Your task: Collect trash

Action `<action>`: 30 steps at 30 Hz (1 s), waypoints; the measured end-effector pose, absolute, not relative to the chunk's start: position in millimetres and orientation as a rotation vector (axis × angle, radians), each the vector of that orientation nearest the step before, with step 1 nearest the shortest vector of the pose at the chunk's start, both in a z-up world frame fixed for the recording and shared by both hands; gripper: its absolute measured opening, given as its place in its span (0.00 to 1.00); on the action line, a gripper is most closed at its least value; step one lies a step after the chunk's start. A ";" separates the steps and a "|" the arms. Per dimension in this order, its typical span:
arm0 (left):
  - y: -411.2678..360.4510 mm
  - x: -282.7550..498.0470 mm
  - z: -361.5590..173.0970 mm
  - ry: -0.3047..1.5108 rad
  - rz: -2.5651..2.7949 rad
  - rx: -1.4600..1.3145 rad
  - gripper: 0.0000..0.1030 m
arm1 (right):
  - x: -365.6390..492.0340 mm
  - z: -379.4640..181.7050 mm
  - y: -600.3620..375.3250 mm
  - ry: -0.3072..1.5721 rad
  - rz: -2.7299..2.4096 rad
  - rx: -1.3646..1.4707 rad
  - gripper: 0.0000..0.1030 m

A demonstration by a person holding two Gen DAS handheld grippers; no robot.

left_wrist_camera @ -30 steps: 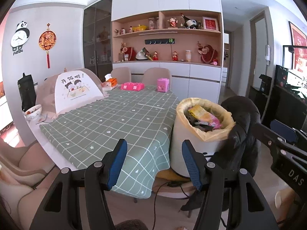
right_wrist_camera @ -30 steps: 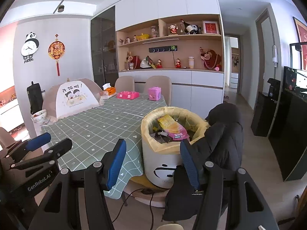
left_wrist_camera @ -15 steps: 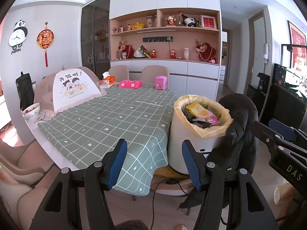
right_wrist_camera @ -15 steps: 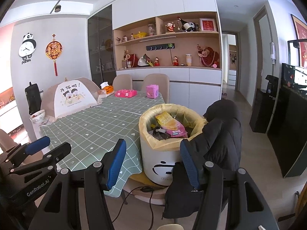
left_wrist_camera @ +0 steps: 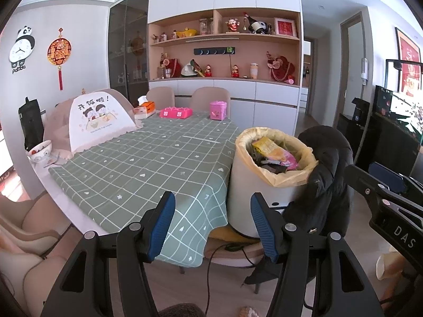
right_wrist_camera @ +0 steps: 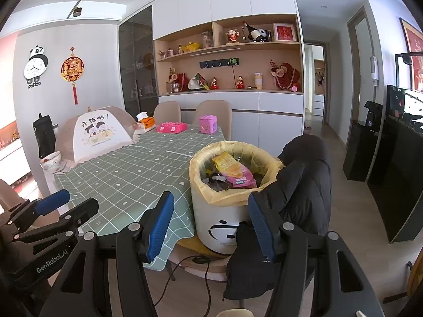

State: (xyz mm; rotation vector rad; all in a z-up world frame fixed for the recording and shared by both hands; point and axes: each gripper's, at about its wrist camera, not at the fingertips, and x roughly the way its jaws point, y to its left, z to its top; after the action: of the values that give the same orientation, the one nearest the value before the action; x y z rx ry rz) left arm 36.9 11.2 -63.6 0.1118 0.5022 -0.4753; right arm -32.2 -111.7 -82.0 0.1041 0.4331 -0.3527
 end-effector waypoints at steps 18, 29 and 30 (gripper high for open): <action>6.3 35.2 -62.2 0.508 -0.481 0.112 0.58 | -34.3 -84.0 -113.6 0.435 -0.358 0.111 0.54; 5.3 33.8 -61.0 0.505 -0.483 0.114 0.58 | -37.9 -87.9 -113.2 0.435 -0.357 0.114 0.54; 4.5 33.4 -61.2 0.506 -0.482 0.114 0.58 | -39.2 -89.1 -112.6 0.437 -0.354 0.111 0.54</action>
State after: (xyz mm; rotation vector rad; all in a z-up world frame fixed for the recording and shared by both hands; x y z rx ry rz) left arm 33.4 4.5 -61.2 0.1139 0.5063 -0.4820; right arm -39.2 -112.6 -89.0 0.1112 0.4370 -0.3544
